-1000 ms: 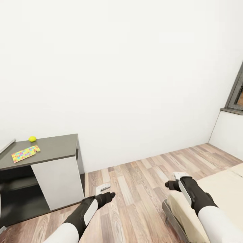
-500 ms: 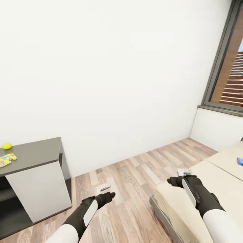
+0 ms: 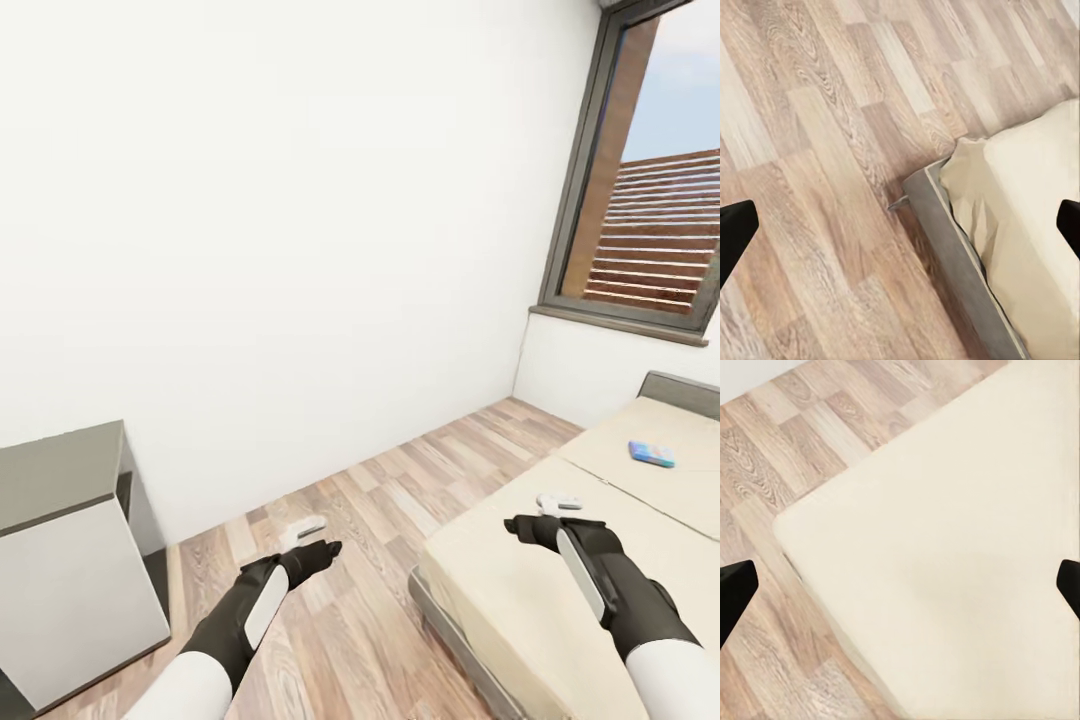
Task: Put all the toys in the child's room - the three board games (two on the bed and one on the table), the two jigsaw puzzles on the table, and the tennis ball on the table - inside the toy box on the table in the child's room.
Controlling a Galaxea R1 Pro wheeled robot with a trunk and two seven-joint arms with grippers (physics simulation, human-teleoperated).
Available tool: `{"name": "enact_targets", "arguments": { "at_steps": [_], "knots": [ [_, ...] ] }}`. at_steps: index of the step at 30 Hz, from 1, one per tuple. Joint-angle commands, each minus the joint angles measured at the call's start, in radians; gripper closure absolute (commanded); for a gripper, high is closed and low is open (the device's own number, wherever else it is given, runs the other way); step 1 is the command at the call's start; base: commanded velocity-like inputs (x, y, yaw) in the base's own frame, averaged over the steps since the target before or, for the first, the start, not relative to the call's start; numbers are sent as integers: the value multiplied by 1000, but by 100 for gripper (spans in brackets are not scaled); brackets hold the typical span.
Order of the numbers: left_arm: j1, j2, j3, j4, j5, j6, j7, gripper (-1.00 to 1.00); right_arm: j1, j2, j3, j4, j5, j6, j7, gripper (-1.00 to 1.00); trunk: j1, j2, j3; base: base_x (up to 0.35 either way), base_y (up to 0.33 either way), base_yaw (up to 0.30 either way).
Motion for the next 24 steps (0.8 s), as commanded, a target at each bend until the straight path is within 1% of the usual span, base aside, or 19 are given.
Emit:
{"name": "enact_targets", "arguments": {
  "at_steps": [1, 2, 4, 5, 6, 8, 9, 10, 11, 12, 13, 15, 16, 17, 18, 20, 21, 23, 24],
  "knots": [
    [-2, 0, -2, -36, 4, 30, 2, -100, 7, -6, -1, -17, -13, 5, 1, -100, 0, -1, -1, 0, 0, -281],
    [-2, 0, -2, -36, 4, 30, 2, -100, 7, -6, -1, -17, -13, 5, 1, -100, 0, -1, -1, 0, 0, -281],
    [-4, 0, -5, -72, 5, 56, 6, -100, 14, -10, -1, -30, -21, 5, 1, -100, 0, -1, -1, 0, 0, -281],
    [-7, 0, -8, -108, 9, 82, 12, -100, 18, -14, -1, -40, -29, 5, 1, -100, 0, -1, -1, 0, 0, -281],
    [-7, 0, -8, -108, 9, 82, 12, -100, 18, -14, -1, -40, -29, 5, 1, -100, 0, -1, -1, 0, 0, -281],
    [-13, 0, -15, -178, 34, 130, 31, -100, 25, -19, -2, -52, -41, 5, 1, -100, 0, -1, -2, 0, 0, -280],
    [-13, 0, -15, -178, 34, 130, 31, -100, 25, -19, -2, -52, -41, 5, 1, -100, 0, -1, -2, 0, 0, -280],
    [-15, 0, -19, -209, 56, 154, 45, -100, 25, -21, -3, -55, -45, 5, 1, -100, 0, -1, -2, 0, 0, -280],
    [-15, 0, -19, -209, 56, 154, 45, -100, 25, -21, -3, -55, -45, 5, 1, -100, 0, -1, -2, 0, 0, -280],
    [-15, 0, -25, -237, 83, 174, 64, -100, 26, -23, -3, -55, -49, 5, 1, -100, 0, -1, -2, 0, 0, -279],
    [-15, 0, -25, -237, 83, 174, 64, -100, 26, -23, -3, -55, -49, 5, 1, -100, 0, -1, -3, 0, 0, -279],
    [-14, 0, -52, -280, 142, 203, 111, -100, 27, -25, -7, -55, -55, 5, 1, -100, 0, -1, -4, 0, 0, -279],
    [-14, 0, -52, -280, 142, 203, 111, -100, 27, -25, -7, -55, -55, 5, 1, -100, 0, -1, -4, 0, 0, -279],
    [-13, 0, -75, -295, 170, 213, 137, -100, 27, -26, -13, -55, -57, 5, 1, -100, 0, -1, -4, 0, 0, -278],
    [-13, 0, -75, -295, 170, 213, 137, -100, 27, -26, -13, -55, -57, 5, 1, -100, 0, -1, -5, 0, 0, -278],
    [-14, 0, -131, -316, 219, 228, 194, -100, 28, -26, -31, -54, -60, 5, 0, -100, 0, -1, -6, 0, 0, -278],
    [-14, 0, -131, -316, 219, 228, 194, -100, 28, -26, -31, -54, -60, 5, 0, -100, 0, -1, -6, 0, 0, -278],
    [-15, 0, -185, -332, 254, 236, 249, -100, 28, -25, -51, -54, -62, 5, 0, -100, 0, -1, -7, 0, 0, -278],
    [-15, 0, -185, -332, 254, 236, 249, -100, 28, -25, -51, -54, -62, 5, 0, -100, 0, -1, -8, 0, 0, -278]
  ]
}}
